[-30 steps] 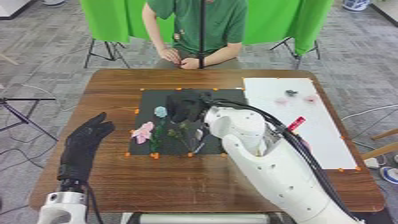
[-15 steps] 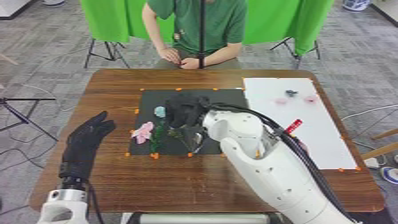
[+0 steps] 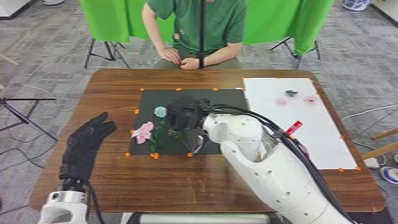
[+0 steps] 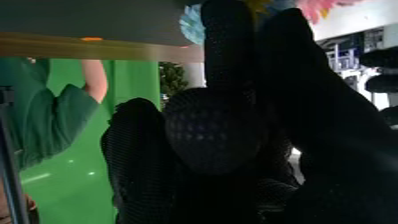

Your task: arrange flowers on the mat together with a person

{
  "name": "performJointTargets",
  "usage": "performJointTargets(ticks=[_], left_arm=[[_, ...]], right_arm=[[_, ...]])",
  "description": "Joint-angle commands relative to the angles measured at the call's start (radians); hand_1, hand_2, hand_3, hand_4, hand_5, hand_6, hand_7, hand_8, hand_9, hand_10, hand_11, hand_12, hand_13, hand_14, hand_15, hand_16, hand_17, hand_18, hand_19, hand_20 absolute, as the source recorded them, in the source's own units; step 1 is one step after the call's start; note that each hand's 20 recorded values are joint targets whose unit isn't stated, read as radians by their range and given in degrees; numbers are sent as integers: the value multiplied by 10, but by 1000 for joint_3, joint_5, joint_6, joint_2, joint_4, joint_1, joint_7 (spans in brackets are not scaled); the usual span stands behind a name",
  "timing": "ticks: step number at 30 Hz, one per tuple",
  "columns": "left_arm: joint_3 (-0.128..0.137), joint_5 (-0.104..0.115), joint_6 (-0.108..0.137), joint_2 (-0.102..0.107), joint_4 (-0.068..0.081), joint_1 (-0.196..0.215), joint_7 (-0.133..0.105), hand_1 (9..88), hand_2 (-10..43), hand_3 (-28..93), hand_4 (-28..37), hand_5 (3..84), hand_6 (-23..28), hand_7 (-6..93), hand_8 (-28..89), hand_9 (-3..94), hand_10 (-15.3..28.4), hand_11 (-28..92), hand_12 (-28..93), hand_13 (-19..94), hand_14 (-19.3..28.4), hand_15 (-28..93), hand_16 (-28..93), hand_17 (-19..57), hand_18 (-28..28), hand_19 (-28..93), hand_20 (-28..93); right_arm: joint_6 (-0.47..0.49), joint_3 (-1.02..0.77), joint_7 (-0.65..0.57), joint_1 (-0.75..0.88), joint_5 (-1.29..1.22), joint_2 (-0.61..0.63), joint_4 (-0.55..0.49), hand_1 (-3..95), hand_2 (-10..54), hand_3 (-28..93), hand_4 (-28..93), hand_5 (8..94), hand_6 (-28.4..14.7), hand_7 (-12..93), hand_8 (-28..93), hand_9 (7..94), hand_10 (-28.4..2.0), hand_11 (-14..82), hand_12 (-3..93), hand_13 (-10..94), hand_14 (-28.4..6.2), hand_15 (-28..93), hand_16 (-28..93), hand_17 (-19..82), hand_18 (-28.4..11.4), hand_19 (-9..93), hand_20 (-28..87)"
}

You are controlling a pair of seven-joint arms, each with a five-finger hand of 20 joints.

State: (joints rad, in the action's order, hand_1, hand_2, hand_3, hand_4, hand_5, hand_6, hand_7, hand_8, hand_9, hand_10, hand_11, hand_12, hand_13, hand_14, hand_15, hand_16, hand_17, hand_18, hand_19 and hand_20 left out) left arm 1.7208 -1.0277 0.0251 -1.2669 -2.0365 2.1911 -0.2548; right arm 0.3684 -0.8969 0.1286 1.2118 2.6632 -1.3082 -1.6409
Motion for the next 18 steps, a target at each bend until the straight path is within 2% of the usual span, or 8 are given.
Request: performJointTargets(ticks=[1,5,8,18], left_arm=[[0,-1,-8,-6,-3,10,-1,281,-95,634,-185,430,34,133,-57,435,127,187,163,336,165,131,53,41,121,56,164],[0,-1,-11,-5,-2,8,1,282,-95,634,-185,430,33,133,-58,434,127,186,162,335,165,130,53,41,121,56,164],[1,-1,-12,-6,-3,8,2,282,-95,634,-183,429,33,134,-57,435,127,186,163,335,166,130,53,41,121,56,164],[1,-3,-13,-8,-4,10,2,283,-95,632,-182,431,33,134,-58,434,127,185,163,336,165,131,53,41,121,55,164]], right_arm=[[-31,-4,25,0,62,0,18,558,-95,592,-234,718,55,190,-28,891,-90,63,235,937,8,615,176,705,-103,932,469],[-24,-7,25,0,59,2,20,541,-95,621,-247,688,61,185,-59,873,-94,72,223,937,9,613,177,703,-103,932,468],[-24,-9,28,-1,54,3,17,526,-95,641,-263,664,65,189,-133,864,-96,83,212,937,10,610,181,701,-104,932,471],[-23,-33,7,-1,5,11,-12,476,-95,692,-281,629,62,192,-147,841,-103,123,163,937,8,605,186,697,-104,932,471]])
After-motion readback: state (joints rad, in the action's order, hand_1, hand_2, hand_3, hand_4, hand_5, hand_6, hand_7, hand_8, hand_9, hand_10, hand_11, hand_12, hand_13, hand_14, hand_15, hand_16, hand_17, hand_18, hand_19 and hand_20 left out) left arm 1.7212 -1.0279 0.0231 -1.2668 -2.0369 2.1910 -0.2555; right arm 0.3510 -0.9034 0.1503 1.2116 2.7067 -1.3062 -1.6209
